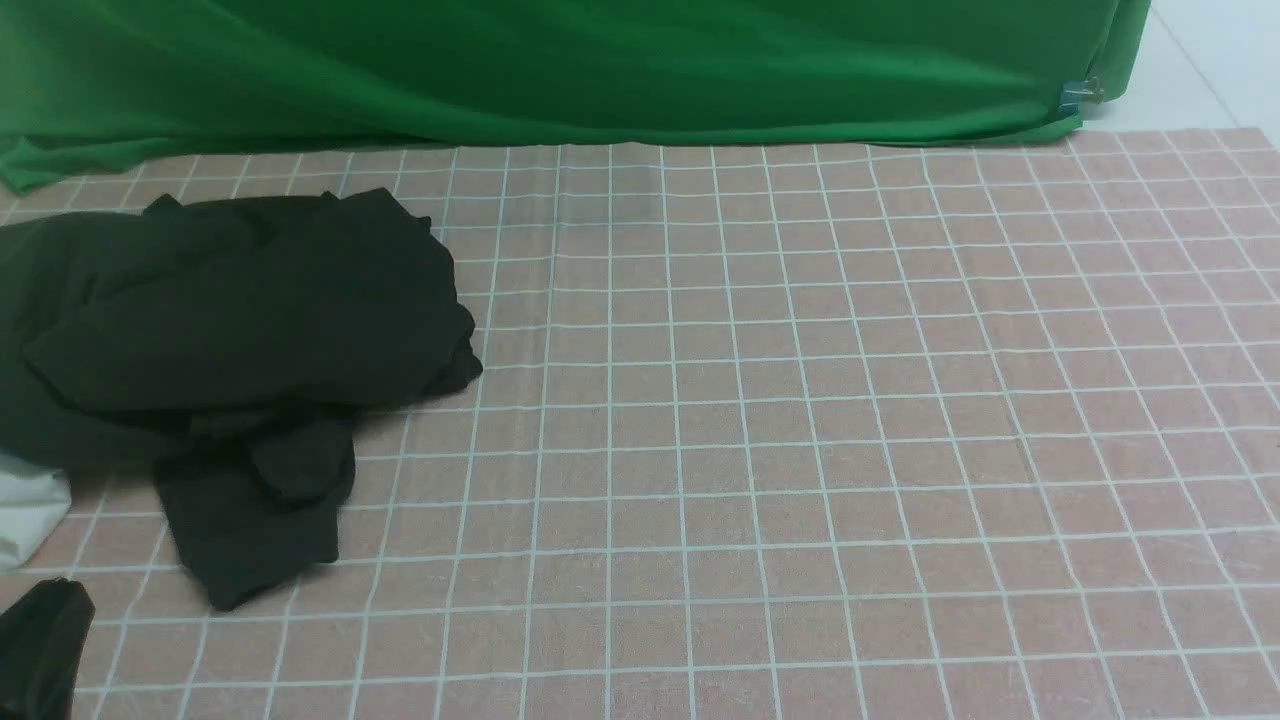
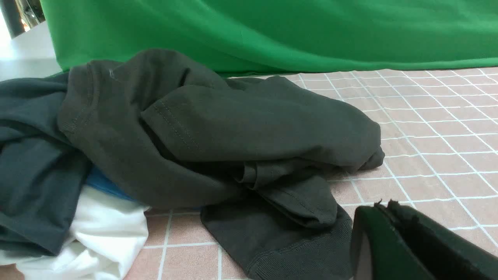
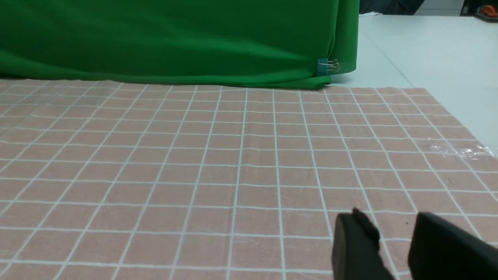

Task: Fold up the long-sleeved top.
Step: Spread the long sleeves with your arms and place them on the tabletop

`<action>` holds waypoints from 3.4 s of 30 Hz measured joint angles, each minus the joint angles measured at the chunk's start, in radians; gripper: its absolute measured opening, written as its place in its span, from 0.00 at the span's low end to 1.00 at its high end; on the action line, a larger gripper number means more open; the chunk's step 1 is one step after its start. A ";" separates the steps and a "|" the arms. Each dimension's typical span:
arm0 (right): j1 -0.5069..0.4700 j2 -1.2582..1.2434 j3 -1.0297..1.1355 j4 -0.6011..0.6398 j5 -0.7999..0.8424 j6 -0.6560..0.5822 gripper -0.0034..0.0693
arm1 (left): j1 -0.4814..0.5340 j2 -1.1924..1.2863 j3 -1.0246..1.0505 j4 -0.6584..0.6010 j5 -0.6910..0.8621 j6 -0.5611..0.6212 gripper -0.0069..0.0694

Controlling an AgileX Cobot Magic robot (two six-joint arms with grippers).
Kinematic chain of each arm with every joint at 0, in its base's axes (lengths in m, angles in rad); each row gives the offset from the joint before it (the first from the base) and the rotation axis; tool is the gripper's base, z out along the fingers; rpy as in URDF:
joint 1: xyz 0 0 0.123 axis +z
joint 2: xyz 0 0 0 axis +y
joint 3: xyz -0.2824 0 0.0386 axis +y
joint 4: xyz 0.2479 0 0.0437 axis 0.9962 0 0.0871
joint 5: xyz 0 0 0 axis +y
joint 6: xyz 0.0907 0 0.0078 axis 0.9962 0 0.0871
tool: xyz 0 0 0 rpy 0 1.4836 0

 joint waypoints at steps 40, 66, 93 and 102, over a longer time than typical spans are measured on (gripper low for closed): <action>0.000 0.000 0.000 0.000 0.000 0.000 0.38 | 0.000 0.000 0.000 -0.602 -0.309 -0.145 0.11; 0.000 0.000 0.000 0.000 0.000 0.000 0.38 | 0.000 0.703 -0.634 -0.353 0.551 0.290 0.11; 0.000 0.000 0.000 0.092 -0.292 0.251 0.38 | -0.233 1.101 -0.806 -0.260 0.538 0.356 0.11; 0.030 0.018 -0.037 0.112 -0.348 0.512 0.32 | -0.166 1.101 -0.806 -0.250 0.562 0.356 0.11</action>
